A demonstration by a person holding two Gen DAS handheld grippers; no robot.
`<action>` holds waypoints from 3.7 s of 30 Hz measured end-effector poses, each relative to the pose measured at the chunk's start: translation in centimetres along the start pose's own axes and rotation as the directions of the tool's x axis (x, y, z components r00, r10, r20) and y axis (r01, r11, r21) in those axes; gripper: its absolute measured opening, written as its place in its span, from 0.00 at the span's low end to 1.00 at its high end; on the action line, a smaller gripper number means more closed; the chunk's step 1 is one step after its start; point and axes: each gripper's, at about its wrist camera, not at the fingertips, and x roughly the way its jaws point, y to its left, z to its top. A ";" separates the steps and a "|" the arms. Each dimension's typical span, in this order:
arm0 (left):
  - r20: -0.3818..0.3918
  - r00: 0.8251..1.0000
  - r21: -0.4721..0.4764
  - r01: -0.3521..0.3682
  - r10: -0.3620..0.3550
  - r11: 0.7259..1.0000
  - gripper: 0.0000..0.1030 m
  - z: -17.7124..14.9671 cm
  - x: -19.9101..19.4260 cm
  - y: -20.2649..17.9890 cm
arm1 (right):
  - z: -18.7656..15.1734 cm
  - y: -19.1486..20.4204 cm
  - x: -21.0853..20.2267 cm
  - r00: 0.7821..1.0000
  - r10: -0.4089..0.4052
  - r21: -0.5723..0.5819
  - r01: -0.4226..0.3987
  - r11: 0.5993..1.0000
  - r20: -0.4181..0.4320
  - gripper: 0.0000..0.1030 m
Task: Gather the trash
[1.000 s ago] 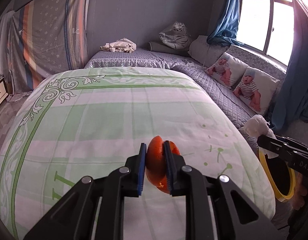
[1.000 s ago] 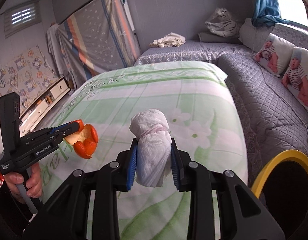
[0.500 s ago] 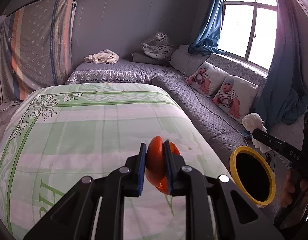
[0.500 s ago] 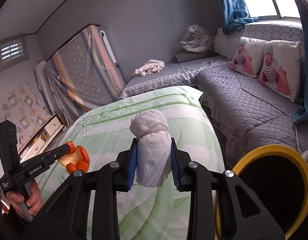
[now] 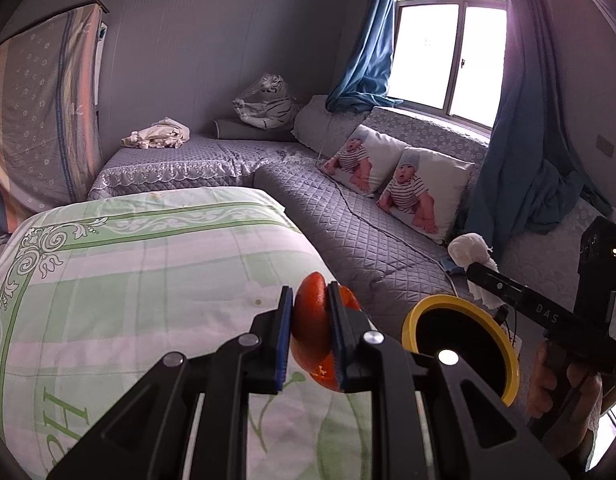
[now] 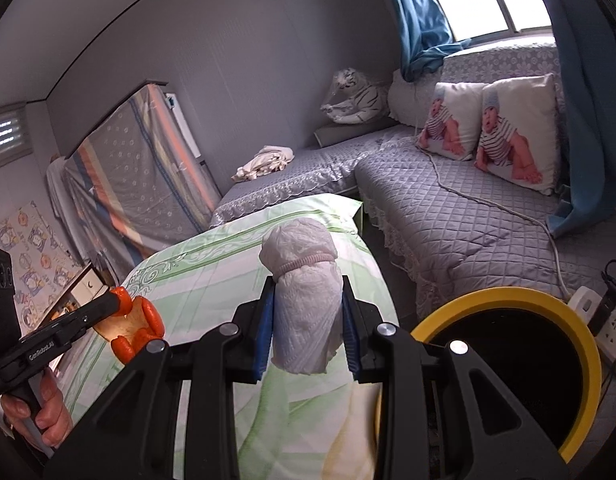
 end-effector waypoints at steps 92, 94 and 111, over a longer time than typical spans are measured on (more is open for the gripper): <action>-0.093 0.993 -0.122 0.064 -0.076 0.990 0.61 -0.5 8.2 -1.6 | -2.3 -9.3 -0.4 0.981 -0.170 0.268 0.190 0.944 -0.097 0.61; -0.054 0.998 -0.128 0.023 -0.030 0.991 0.67 -0.3 6.0 -0.1 | -2.0 -7.6 0.2 0.984 -0.146 0.239 0.166 0.957 -0.098 0.61; 0.193 0.943 -0.162 -0.241 0.270 0.957 0.89 -1.6 -9.8 7.0 | -1.2 7.4 0.5 0.997 0.039 0.005 -0.039 0.999 -0.072 0.82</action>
